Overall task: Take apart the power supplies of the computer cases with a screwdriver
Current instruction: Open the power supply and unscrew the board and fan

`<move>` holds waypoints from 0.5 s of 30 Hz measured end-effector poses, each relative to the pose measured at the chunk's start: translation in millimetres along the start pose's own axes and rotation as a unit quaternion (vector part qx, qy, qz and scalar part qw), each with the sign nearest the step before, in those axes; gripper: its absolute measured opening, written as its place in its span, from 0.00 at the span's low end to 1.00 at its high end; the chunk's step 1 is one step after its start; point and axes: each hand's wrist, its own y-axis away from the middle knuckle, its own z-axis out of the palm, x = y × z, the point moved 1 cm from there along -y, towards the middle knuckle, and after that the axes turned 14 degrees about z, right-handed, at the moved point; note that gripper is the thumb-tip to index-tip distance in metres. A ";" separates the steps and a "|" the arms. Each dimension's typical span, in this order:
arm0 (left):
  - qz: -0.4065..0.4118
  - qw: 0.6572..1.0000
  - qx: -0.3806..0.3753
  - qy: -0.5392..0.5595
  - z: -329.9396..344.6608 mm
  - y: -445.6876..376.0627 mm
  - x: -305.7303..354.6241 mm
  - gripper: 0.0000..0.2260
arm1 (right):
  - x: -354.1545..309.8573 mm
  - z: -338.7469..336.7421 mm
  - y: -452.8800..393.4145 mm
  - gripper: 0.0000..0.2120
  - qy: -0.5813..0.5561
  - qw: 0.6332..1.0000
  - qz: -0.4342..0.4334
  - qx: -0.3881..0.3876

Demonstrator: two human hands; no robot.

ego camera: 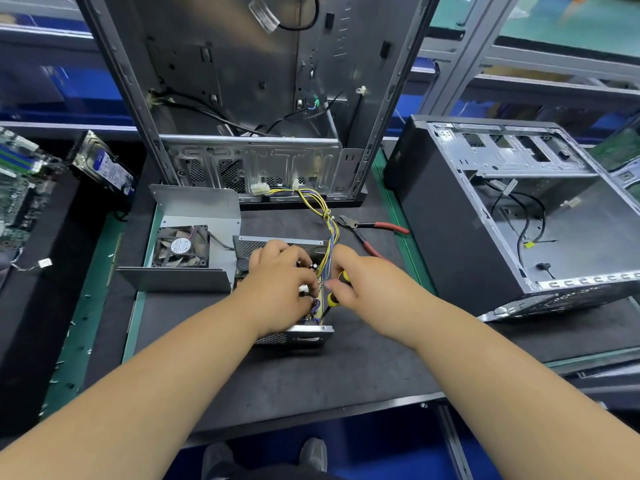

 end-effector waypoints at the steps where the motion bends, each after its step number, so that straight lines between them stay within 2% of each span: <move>1: -0.001 1.000 -0.002 -0.001 0.1 0.1 -0.4 0.04 | 0.4 -0.8 -0.7 0.09 0.004 1.000 -0.006 -0.007; 9: 0.012 0.999 0.030 -0.036 -8.5 3.6 5.7 0.12 | -1.6 -15.0 -5.8 0.05 0.042 0.994 -0.061 -0.078; 12: -0.006 0.998 0.051 -0.046 -10.3 8.6 11.7 0.12 | -2.0 -13.1 -3.4 0.03 0.060 0.993 -0.087 -0.045; 15: -0.032 0.997 0.055 -0.032 -9.3 9.5 19.6 0.10 | 0.4 -10.9 -4.3 0.19 0.134 0.989 -0.055 0.033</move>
